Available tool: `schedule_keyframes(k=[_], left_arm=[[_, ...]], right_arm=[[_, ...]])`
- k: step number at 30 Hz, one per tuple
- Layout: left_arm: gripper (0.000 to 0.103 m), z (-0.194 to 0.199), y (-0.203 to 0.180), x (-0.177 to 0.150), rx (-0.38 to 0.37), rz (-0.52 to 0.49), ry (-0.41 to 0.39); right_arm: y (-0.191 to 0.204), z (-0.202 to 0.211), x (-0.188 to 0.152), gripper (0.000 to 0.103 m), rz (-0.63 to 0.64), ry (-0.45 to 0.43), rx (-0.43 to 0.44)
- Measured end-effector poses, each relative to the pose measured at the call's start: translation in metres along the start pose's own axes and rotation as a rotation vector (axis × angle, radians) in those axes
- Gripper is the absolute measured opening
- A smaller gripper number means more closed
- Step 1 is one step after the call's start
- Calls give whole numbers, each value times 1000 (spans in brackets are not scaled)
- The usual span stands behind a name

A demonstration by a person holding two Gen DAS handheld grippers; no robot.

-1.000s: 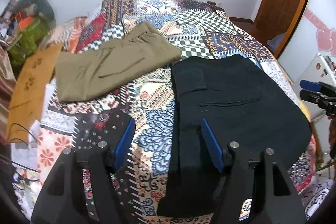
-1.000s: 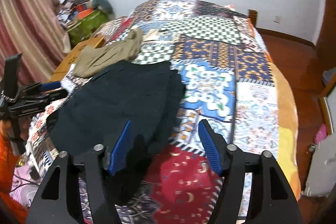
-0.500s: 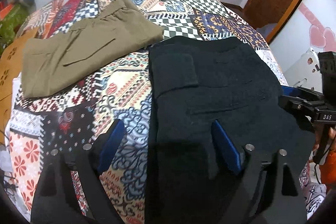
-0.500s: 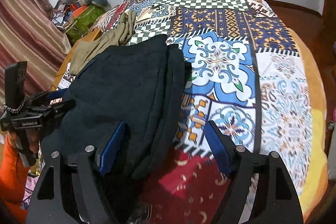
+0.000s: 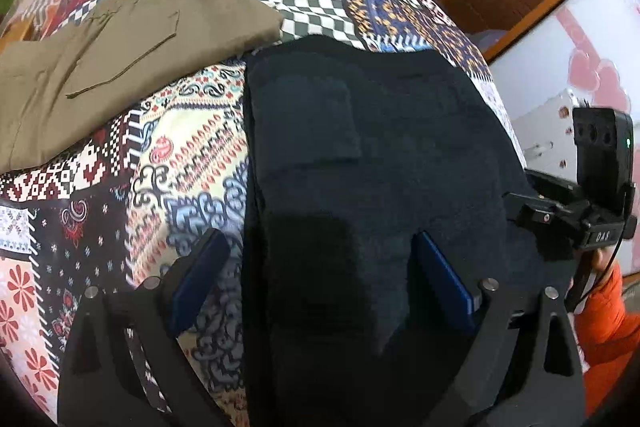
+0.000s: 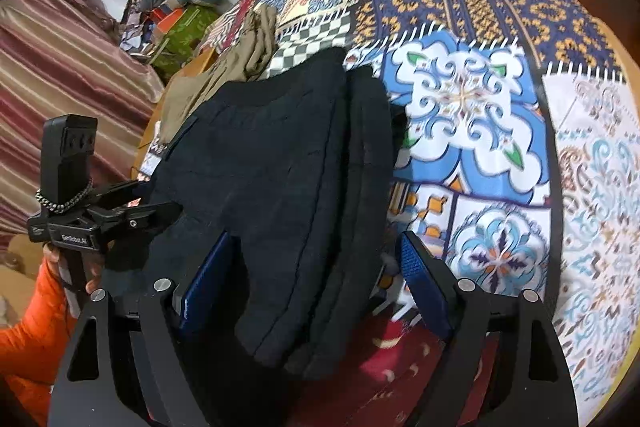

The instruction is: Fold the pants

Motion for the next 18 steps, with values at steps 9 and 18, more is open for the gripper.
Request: schedule_keyframes(k=[9,18], left_arm=[[96,1,-7,-4,-61,-14,32],[87,-17,-13,26,-52,12,16]], right_arm=[[14,-4,-8,84,33,21,20],[18,-15,12,79,50,-11,4]])
Point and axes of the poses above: each gripper's, at about its wrist camera, not at the fingertips, and z roughly against the way its jaws point, y to its left, x to its top, the point moved 6 cm from there along -z, roughly the way its jaws point, and after that the axes turned 1 degree about z, right-handed, at the moved point
